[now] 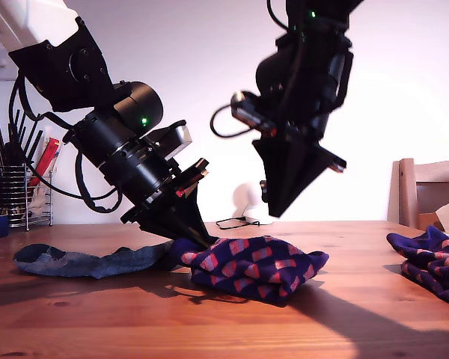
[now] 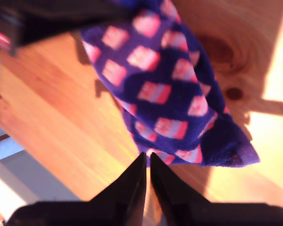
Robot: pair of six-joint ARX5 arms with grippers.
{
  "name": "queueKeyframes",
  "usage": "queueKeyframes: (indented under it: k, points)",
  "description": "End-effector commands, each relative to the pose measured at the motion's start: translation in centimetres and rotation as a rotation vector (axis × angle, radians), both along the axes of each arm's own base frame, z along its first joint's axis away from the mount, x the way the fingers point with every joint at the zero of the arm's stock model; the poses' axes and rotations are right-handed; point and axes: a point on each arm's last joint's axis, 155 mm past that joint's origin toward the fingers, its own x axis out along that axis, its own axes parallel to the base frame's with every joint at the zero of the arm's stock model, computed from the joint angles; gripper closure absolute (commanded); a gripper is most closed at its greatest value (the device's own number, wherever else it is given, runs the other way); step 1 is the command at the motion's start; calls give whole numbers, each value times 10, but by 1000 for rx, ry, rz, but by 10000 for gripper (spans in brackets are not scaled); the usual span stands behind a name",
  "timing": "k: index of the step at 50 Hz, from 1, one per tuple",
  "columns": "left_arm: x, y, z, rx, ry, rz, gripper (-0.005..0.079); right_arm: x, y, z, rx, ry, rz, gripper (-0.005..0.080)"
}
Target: Fold the socks in front of you. After folding them, place them to the right side.
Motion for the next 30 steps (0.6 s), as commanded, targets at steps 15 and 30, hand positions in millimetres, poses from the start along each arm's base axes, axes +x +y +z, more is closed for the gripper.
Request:
queueKeyframes:
  k: [15,30]
  points:
    - [-2,1,-7,10,5,-4,763,-8,4,-39,0,4,13,765]
    - [-3,5,-22,43,17,-14,763,-18,-3,-67,-10,13,16,765]
